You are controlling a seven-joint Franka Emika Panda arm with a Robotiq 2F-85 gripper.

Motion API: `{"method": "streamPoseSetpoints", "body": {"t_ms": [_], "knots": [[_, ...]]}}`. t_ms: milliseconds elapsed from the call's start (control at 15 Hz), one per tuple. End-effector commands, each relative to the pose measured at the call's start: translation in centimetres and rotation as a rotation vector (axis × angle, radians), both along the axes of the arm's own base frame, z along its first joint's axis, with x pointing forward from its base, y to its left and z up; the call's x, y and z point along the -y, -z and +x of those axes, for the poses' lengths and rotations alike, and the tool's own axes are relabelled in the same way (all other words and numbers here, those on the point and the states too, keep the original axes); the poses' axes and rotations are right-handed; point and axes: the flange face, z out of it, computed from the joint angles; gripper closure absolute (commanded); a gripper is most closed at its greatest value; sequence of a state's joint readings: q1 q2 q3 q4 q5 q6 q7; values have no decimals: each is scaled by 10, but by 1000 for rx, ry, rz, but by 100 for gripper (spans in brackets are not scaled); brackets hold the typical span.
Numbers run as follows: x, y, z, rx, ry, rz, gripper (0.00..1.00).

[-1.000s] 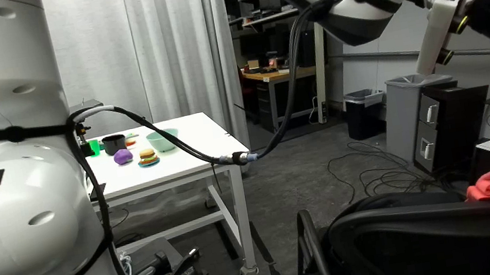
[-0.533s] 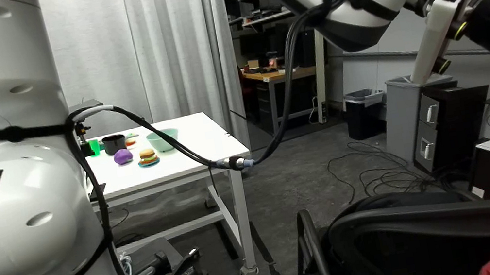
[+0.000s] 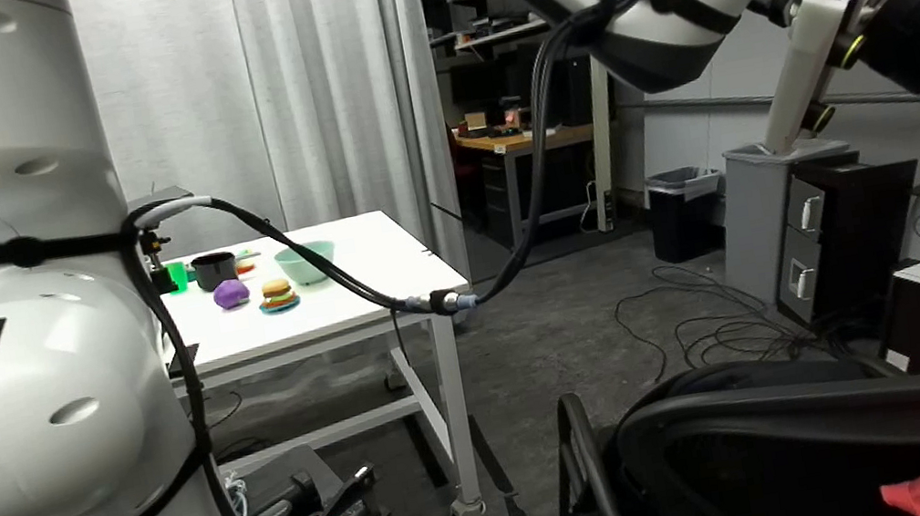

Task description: Hang the cloth on the chair

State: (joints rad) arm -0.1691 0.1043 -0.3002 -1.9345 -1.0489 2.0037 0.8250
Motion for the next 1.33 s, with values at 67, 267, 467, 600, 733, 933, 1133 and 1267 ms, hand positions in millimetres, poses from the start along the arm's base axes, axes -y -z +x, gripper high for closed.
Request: {"method": "streamPoseSetpoints", "body": {"t_ms": [67,267,467,600,733,933,1133,1267], "knots": [[-12,-38,0,78,-24,-16,0],[-20,-68,3,154,-44,-31,0],[-30,-94,7,238,-66,-48,0],[-36,-107,9,297,-77,-47,0],[-42,-115,11,359,-83,-40,0],[-48,-116,16,445,-66,4,0],[-55,-111,19,512,-23,99,0],[-58,-109,20,535,0,154,0]]}}
